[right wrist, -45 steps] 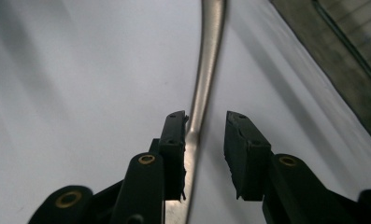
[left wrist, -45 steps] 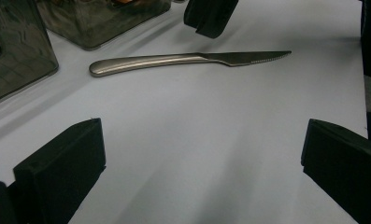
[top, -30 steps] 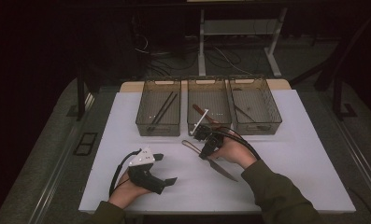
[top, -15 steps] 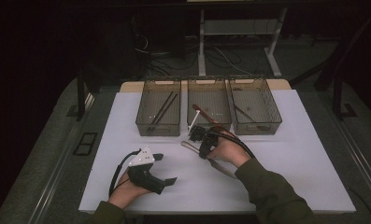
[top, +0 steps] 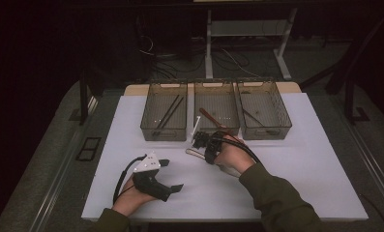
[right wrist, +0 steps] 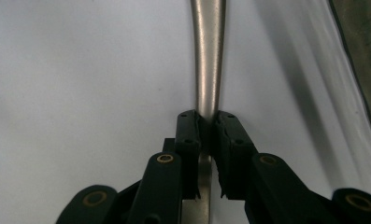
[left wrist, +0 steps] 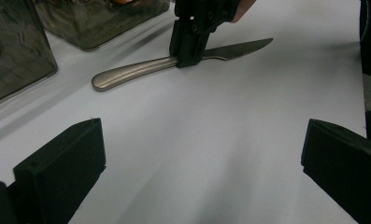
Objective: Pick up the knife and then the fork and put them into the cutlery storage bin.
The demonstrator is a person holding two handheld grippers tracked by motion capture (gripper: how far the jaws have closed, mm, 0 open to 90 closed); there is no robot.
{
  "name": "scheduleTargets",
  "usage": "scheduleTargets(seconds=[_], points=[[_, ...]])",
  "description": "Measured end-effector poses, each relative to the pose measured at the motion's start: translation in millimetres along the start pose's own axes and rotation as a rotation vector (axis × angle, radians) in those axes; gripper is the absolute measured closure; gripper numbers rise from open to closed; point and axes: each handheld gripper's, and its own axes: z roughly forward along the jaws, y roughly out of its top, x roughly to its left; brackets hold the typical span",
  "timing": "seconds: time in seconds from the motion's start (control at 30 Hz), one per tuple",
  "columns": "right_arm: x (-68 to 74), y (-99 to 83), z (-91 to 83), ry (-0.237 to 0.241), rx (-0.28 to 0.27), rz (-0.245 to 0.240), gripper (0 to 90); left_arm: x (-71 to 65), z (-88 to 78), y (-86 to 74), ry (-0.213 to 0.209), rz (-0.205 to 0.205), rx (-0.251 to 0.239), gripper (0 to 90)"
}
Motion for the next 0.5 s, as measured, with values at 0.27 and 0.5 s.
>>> scheduleTargets(seconds=[0.27,0.5], points=[[-8.3,-12.7,-3.9,0.065,-0.067,0.008,79.3,0.3,0.0,-0.4,0.001,-0.004,-0.003,0.0],[-17.8,-34.0,-12.4,0.108,-0.168,0.039,79.3,0.2,0.6,-0.4,0.000,-0.006,-0.001,0.0]])
